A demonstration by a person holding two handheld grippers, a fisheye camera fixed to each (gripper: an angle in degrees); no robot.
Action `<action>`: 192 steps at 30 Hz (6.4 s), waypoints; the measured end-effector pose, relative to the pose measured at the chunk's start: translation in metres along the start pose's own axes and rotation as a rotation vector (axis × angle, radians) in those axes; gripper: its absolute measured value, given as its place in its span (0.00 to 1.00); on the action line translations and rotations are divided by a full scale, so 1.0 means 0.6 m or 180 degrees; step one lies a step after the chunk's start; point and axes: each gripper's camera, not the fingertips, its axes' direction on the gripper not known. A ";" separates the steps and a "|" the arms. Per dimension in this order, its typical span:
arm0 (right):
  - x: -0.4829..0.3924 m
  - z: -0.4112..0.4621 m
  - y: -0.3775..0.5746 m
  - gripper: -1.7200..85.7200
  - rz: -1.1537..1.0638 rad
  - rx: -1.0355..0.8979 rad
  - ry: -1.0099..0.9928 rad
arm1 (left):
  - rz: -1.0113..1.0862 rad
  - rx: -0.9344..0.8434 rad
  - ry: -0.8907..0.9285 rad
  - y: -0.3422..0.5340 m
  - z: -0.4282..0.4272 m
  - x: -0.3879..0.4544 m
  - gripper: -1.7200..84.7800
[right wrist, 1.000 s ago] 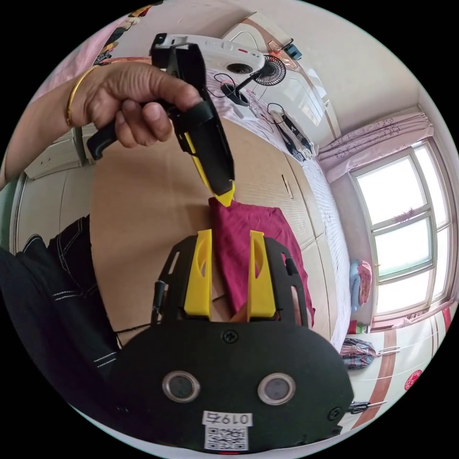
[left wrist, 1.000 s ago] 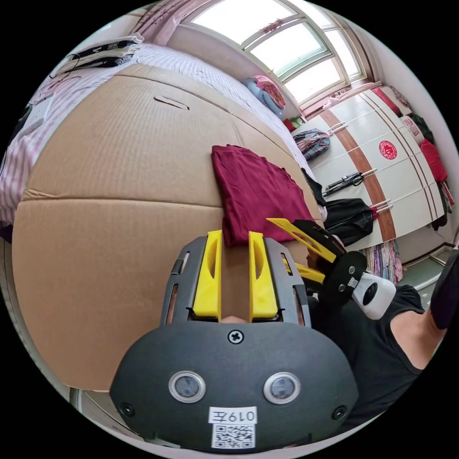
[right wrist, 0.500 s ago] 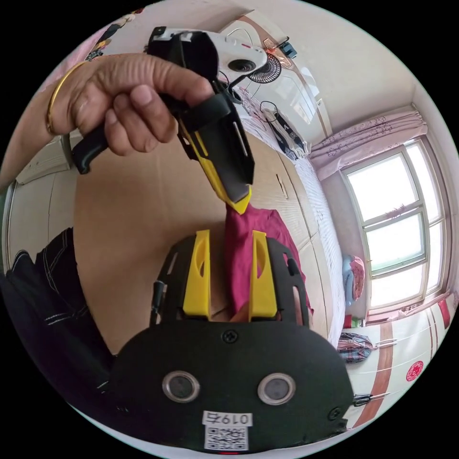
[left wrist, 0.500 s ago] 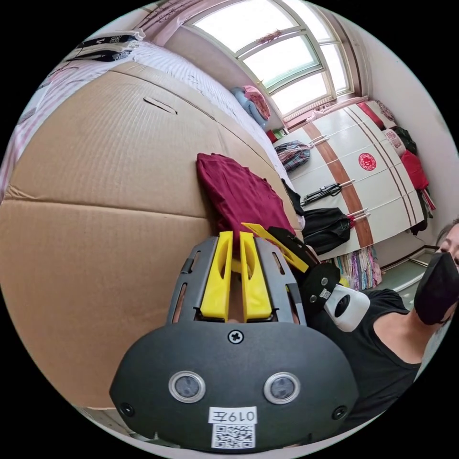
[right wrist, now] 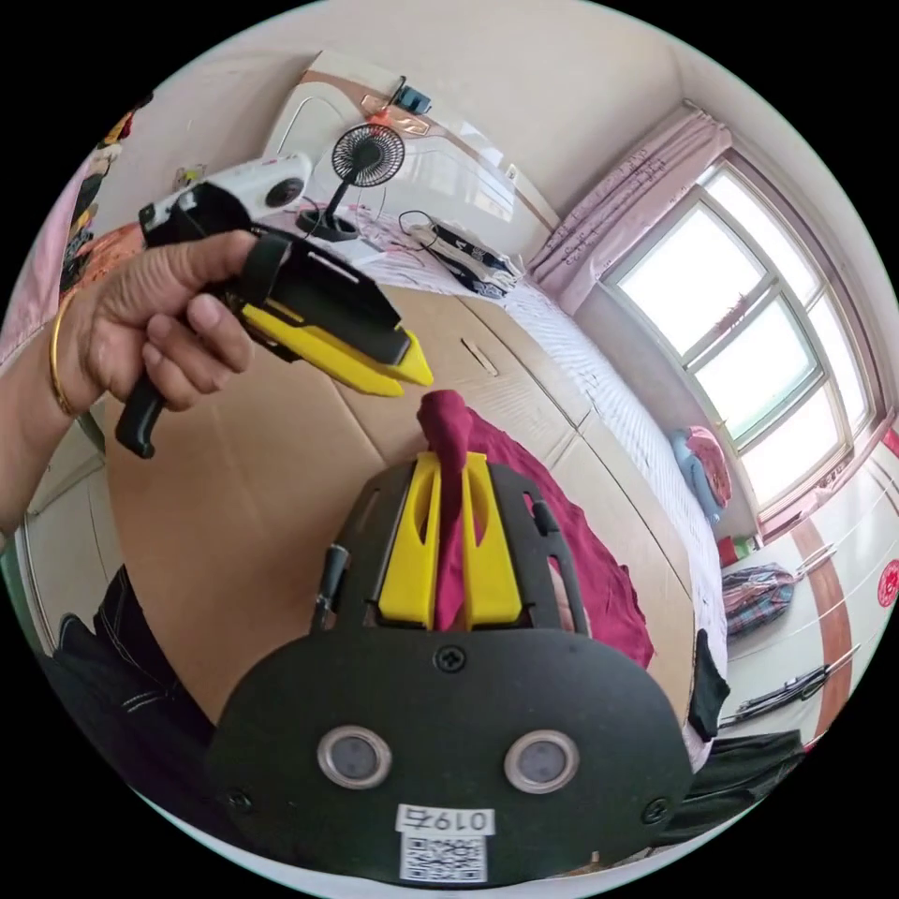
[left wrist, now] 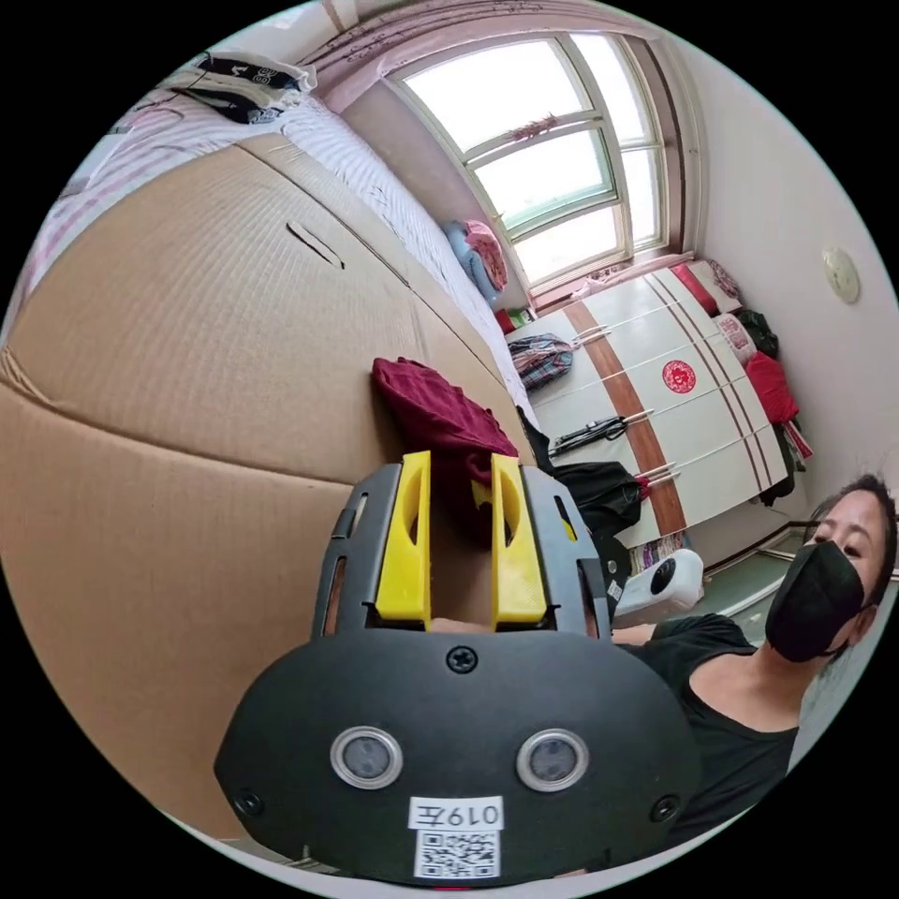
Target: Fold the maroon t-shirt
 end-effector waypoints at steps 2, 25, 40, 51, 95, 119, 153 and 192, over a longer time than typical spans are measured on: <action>0.015 -0.008 0.008 0.06 0.0101 0.0090 -0.0004 | -0.0136 -0.0119 0.0125 -0.038 0.031 -0.013 0.15; 0.099 -0.053 0.114 0.06 0.0180 0.0408 0.0180 | -0.0477 -0.0955 -0.0050 -0.435 0.456 0.026 0.12; 0.309 -0.122 0.303 0.06 0.1085 0.0707 -0.0313 | -0.0035 -0.0981 -0.0279 -0.498 0.715 0.201 0.03; 0.551 -0.203 0.581 0.06 0.2280 0.1009 -0.0431 | 0.0401 -0.1163 -0.0317 -0.479 1.073 0.424 0.03; 1.041 -0.183 1.230 0.06 0.5418 0.1082 -0.1757 | 0.0623 -0.2032 -0.1154 -0.253 1.895 0.487 0.04; 1.123 -0.219 1.256 0.09 0.5213 0.0835 -0.1588 | 0.2568 -0.1065 -0.0745 0.197 1.768 0.506 0.04; 1.381 -0.133 0.964 0.10 0.2223 -0.0315 -0.1578 | 0.4089 -0.2214 -0.0584 0.213 2.052 0.460 0.09; 1.632 0.105 0.919 0.09 0.2389 -0.0465 -0.2157 | 0.4053 -0.3087 -0.0155 -0.128 2.297 0.446 0.09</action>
